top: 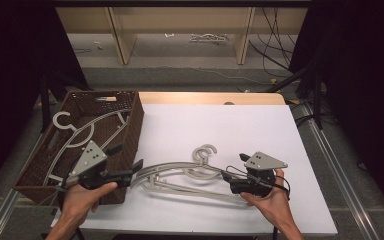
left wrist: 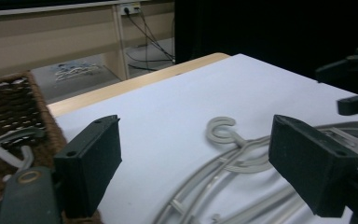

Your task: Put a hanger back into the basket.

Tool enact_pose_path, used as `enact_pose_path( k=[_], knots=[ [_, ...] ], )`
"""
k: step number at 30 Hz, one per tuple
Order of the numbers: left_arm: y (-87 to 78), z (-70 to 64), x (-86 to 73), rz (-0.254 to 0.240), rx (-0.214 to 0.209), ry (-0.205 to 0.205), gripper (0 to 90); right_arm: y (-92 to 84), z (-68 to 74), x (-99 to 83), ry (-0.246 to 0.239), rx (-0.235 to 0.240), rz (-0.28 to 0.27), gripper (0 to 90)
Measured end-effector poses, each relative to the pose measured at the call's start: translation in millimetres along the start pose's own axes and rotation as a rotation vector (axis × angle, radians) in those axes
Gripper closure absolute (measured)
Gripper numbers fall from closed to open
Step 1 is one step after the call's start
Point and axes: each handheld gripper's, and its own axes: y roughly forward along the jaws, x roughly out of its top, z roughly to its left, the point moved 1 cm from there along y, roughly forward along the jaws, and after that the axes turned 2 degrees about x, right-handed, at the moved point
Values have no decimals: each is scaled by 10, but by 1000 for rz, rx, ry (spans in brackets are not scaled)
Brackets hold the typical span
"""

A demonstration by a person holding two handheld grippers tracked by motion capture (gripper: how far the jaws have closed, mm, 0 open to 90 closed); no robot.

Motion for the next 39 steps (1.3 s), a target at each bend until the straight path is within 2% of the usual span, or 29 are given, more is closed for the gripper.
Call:
enact_pose_path(
  k=[1, 2, 7, 9, 10, 13, 14, 17, 21, 31, 36, 37, 38, 39],
  knots=[
    [10, -50, -31, -5, -6, -3, 171, 1, 1, -2, 2, 2, -7, 188],
    [23, -94, -78, -1, -10, 18, 170, -7, -1, -3, 5, 2, -7, 183],
    [38, -151, -194, -3, -21, 0, 167, -8, -1, -9, -10, 9, -16, 179],
    [31, -184, -234, -19, -17, 27, 167, -15, 3, -22, 0, 13, -12, 179],
    [21, -228, -268, -27, -20, 12, 168, -20, -4, -37, 0, 10, -8, 179],
    [19, -290, -350, -23, -41, 12, 165, -20, -3, -43, 5, 8, -3, 179],
    [27, -326, -421, -9, -47, 43, 165, -11, 6, -41, -2, 9, 0, 179],
    [27, -343, -485, -13, -41, 34, 162, 12, 25, -37, -11, 8, 0, 181],
    [13, -373, -537, -13, -38, 43, 161, 38, 48, -26, -26, 15, 4, 182],
    [53, -384, -590, -5, -37, 49, 161, 122, -32, -71, -40, 24, 94, 210],
    [58, -402, -604, -13, -47, 62, 161, 191, -90, -53, -59, 28, 137, 258],
    [50, -400, -603, -6, -45, 73, 161, 213, -107, -51, -77, 25, 146, 268],
    [43, -403, -602, 0, -42, 73, 161, 227, -104, -48, -67, 31, 160, 284],
    [41, -403, -602, 0, -39, 74, 161, 249, -115, -50, -80, 43, 176, 314]
  ],
)
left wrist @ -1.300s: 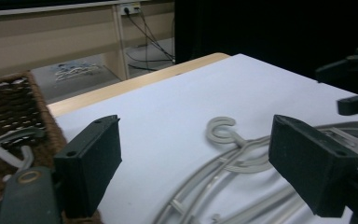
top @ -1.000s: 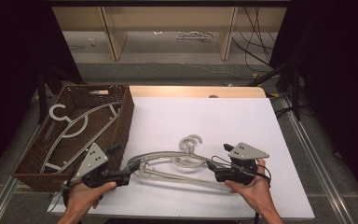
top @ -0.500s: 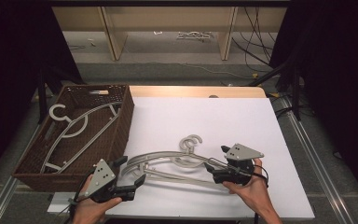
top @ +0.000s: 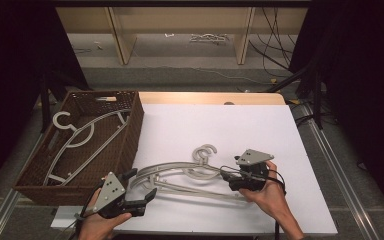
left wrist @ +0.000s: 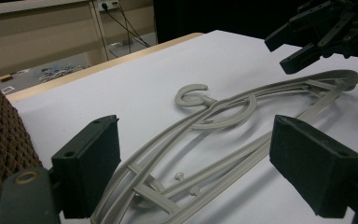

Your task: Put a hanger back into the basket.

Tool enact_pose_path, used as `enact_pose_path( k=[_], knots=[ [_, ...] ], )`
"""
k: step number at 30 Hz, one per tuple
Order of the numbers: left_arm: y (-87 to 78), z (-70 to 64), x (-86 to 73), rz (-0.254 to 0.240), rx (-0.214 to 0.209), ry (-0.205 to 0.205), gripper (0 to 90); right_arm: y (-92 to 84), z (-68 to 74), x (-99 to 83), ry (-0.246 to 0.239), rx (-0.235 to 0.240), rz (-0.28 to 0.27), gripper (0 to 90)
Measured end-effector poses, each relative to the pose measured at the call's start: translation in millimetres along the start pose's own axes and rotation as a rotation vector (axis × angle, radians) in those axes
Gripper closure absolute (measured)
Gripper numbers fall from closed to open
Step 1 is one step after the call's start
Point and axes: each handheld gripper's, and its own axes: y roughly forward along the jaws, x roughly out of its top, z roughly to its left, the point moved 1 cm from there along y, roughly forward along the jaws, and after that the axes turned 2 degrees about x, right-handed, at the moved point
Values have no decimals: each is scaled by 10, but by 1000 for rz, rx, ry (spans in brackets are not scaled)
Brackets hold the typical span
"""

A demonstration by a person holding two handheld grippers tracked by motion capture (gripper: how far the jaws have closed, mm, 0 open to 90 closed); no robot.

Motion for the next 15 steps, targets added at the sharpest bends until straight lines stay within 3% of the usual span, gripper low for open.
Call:
enact_pose_path(
  k=[5, 7, 11, 15],
  knots=[
    [13, 9, -7, -12, -6, -2, 161, 96, -21, -2, -19, 32, 89, 387],
    [4, 4, -8, 1, 2, -7, 161, 159, -29, -3, -52, 40, 123, 439],
    [7, 6, -5, -3, 1, -2, 162, 271, -2, -15, -80, 30, 205, 482],
    [33, 8, -9, -3, -4, -4, 162, 387, -43, -8, -103, 29, 235, 533]
  ],
)
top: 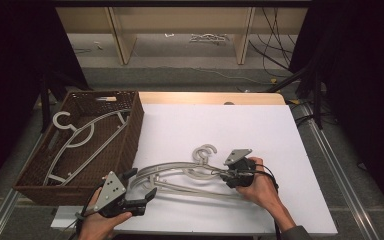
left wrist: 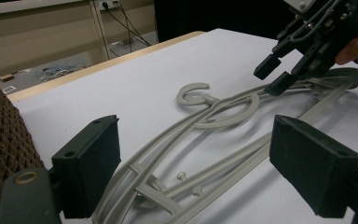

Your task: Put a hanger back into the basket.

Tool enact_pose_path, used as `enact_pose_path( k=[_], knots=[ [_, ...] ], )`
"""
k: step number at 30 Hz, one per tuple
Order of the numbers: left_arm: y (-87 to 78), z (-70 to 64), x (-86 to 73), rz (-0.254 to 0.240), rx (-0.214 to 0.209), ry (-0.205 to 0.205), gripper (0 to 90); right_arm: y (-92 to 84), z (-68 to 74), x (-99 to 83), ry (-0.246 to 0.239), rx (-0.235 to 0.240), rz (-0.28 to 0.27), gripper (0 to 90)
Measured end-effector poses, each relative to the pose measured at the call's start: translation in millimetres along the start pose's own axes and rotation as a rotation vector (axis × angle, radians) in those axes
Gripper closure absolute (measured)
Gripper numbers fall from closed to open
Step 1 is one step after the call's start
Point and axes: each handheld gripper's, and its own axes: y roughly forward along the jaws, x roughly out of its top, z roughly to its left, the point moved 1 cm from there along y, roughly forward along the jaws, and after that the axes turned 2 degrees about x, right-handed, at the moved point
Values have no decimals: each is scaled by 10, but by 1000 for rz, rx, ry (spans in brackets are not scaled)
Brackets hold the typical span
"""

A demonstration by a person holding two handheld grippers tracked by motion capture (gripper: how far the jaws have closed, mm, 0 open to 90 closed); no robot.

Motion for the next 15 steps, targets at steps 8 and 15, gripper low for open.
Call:
enact_pose_path(
  k=[8, 15],
  knots=[
    [7, -10, 4, 14, -3, 12, 162, 122, -3, 42, -61, 6, 81, 614],
    [14, -9, -2, 18, -2, 3, 162, 153, -18, 58, -105, 7, 104, 685]
  ],
)
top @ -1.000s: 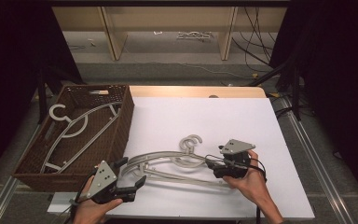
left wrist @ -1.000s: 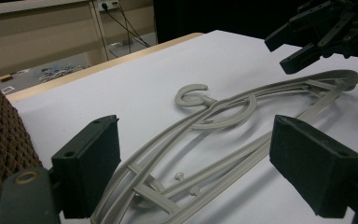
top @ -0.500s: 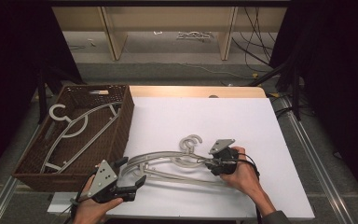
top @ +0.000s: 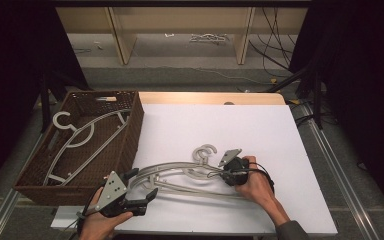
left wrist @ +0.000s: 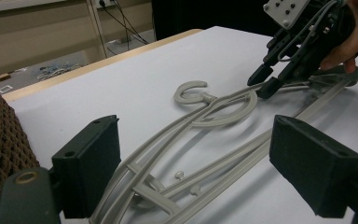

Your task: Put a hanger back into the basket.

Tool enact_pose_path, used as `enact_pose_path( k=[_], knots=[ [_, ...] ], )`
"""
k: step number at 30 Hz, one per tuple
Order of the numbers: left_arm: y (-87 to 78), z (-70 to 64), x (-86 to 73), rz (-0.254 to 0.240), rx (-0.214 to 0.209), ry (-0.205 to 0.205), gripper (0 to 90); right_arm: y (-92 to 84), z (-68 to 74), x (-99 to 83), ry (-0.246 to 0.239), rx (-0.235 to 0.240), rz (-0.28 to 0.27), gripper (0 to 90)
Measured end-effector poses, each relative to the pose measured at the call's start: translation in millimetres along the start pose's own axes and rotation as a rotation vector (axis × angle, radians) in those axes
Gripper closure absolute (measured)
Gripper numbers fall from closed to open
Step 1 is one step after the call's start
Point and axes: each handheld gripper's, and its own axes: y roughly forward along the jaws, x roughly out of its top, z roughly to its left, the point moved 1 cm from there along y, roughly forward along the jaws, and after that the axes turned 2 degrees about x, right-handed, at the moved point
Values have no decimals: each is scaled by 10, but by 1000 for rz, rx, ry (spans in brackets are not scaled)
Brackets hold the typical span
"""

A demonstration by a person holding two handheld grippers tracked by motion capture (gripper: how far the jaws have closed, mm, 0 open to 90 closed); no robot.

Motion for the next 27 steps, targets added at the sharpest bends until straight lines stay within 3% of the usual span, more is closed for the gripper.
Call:
enact_pose_path(
  k=[6, 10, 12, 14, 15, 18, 20, 21, 23, 24, 27],
  knots=[
    [-3, 10, -6, 6, 1, 10, 163, 14, -1, 15, -34, -5, 14, 728],
    [-2, 5, -10, 9, -1, 10, 163, -25, -16, 16, -91, -16, 18, 807],
    [0, 1, -10, 9, -2, 4, 163, -43, -21, 15, -104, -9, 9, 811],
    [5, -2, -10, 9, -3, 3, 163, -115, -8, 40, -160, -22, 4, 816],
    [8, -4, -9, 9, -4, 2, 163, -115, -8, 40, -160, -22, 4, 816],
    [16, -13, 0, 13, -14, 1, 164, -186, 14, 74, -191, -56, -4, 817],
    [38, -28, 15, 12, -29, -11, 165, -240, 9, 86, -209, -69, -17, 818],
    [83, -44, 27, 24, -52, -31, 166, -287, -16, 93, -247, -79, -13, 818],
    [144, -65, 41, 39, -59, -34, 168, -322, 1, 104, -236, -82, -33, 818],
    [188, -83, 58, 58, -50, -12, 170, -342, -11, 105, -257, -82, -28, 818],
    [286, -125, 124, 73, -70, -4, 211, -403, 7, 111, -261, -84, -49, 818]
  ],
)
